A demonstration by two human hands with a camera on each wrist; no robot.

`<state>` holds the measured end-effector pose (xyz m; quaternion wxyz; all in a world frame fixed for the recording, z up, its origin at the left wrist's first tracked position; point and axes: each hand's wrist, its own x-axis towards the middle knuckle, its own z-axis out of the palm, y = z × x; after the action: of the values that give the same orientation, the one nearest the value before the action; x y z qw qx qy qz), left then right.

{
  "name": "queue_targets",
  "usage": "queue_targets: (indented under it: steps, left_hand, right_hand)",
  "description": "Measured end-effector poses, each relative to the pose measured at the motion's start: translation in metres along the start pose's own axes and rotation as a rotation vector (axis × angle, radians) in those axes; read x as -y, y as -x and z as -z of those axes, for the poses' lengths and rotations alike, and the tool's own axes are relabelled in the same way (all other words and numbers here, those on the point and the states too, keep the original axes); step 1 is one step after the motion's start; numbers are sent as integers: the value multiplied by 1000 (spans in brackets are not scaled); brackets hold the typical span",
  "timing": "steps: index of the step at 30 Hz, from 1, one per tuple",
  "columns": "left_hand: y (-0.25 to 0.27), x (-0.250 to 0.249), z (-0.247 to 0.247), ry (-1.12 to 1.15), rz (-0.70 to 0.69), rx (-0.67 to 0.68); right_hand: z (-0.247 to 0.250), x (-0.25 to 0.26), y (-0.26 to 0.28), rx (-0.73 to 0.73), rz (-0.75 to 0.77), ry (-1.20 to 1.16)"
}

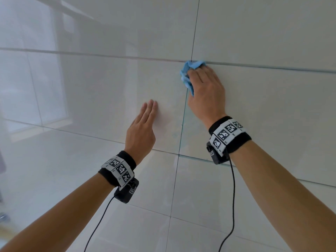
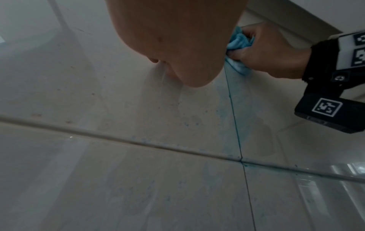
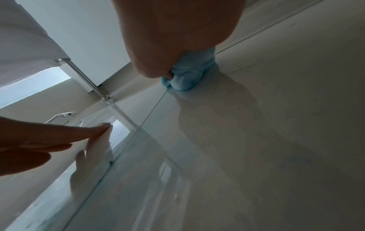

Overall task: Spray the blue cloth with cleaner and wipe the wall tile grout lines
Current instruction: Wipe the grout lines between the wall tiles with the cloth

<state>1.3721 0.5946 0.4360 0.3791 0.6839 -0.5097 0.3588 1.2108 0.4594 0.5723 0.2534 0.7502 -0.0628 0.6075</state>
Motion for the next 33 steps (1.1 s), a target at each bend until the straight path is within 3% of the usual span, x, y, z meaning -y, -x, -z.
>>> queue_targets:
  steps: [20,25,27,29,31,33]
  left_hand:
    - [2,-2,0,-16,8,5]
    - [0,-4,4,-28,27,24]
    - [-1,-6,8,-28,38,51]
    - [-4,-7,15,-35,43,86]
    - [-9,-8,25,-40,30,119]
    - [-14,-12,39,-26,25,170]
  right_hand:
    - [5,19,84,76,78,-9]
    - [11,14,78,131,112,-50]
    - [20,21,71,185,-18,-141]
    - [34,35,66,229,-317,-375]
    - [51,48,61,213,-717,-828]
    - [74,63,55,255,-1108,-1470]
